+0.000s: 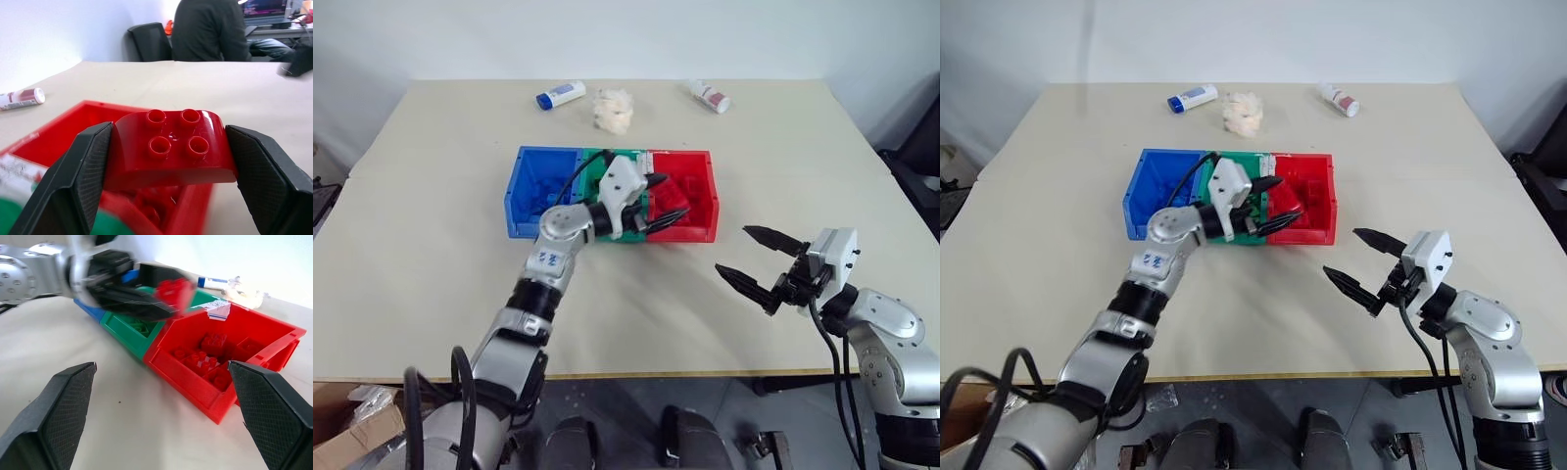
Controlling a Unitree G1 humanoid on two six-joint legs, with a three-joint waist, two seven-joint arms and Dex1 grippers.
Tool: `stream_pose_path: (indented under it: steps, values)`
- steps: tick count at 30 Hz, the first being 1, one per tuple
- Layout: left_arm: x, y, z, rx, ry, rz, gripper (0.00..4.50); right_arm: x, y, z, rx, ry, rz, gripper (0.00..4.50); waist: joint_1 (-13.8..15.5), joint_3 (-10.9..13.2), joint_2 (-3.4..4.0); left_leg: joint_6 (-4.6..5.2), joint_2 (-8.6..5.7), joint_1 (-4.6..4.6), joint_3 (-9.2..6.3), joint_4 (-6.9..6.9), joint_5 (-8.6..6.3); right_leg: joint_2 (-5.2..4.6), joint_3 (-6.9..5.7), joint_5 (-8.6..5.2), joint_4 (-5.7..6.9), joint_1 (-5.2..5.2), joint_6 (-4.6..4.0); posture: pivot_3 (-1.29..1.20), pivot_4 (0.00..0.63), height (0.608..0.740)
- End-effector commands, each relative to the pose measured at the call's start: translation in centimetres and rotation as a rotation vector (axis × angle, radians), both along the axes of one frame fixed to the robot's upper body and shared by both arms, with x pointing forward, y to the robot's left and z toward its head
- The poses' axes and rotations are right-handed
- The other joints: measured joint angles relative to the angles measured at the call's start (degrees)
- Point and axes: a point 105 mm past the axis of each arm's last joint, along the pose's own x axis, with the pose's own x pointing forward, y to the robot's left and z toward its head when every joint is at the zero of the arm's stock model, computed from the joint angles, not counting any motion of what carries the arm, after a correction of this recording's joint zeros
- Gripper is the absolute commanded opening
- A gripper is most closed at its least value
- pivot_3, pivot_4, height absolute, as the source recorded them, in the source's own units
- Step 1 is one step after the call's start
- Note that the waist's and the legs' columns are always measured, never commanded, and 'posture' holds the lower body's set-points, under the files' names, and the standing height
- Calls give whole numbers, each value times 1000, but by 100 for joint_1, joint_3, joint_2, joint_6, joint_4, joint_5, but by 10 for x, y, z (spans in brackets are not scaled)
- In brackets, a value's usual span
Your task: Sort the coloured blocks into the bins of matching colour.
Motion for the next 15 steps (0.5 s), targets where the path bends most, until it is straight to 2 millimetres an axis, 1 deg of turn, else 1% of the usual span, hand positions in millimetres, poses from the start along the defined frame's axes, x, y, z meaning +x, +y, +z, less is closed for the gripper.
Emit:
stream_pose_path:
  steps: [1,4,8,10,12,13,15]
  values:
    - [11,-9,13,-20,-49,23,4471,-9,1,18,13,-91,-30,4500,-2,0,0,4,-3,-5,1,0,-2,0,1,3,-5,1,5,0,150,740]
    - [12,-16,14,-17,-44,2,4471,-12,0,18,9,-95,-51,4500,-27,0,0,12,-5,-6,1,-8,-7,0,1,11,-20,2,12,0,150,740]
    - [16,-12,10,7,-34,20,4471,-14,0,16,0,-83,-56,4500,-18,1,-1,11,-7,-7,-1,-18,-7,0,-4,11,-21,-3,13,0,150,740]
    - [12,-3,1,26,-21,-24,4471,-14,1,15,-8,-72,-47,4500,-16,1,-2,11,-7,-7,-2,-18,-7,0,-4,12,-21,-2,14,0,150,740]
    - [1,8,-9,44,3,-112,4471,-13,1,14,-24,-59,-29,4500,-42,0,0,12,-7,-9,-1,-14,-7,0,-2,12,-22,-2,14,0,150,740]
    - [-5,13,-12,43,7,-149,4471,-12,1,13,-30,-54,-21,4500,-65,0,0,12,-7,-8,1,-15,-7,0,1,12,-20,-2,14,0,150,740]
    - [-19,31,-13,13,1,-188,4471,-10,1,13,-53,-41,5,4500,-82,0,0,11,-5,-5,-3,-13,-7,0,0,12,-10,-3,14,0,150,740]
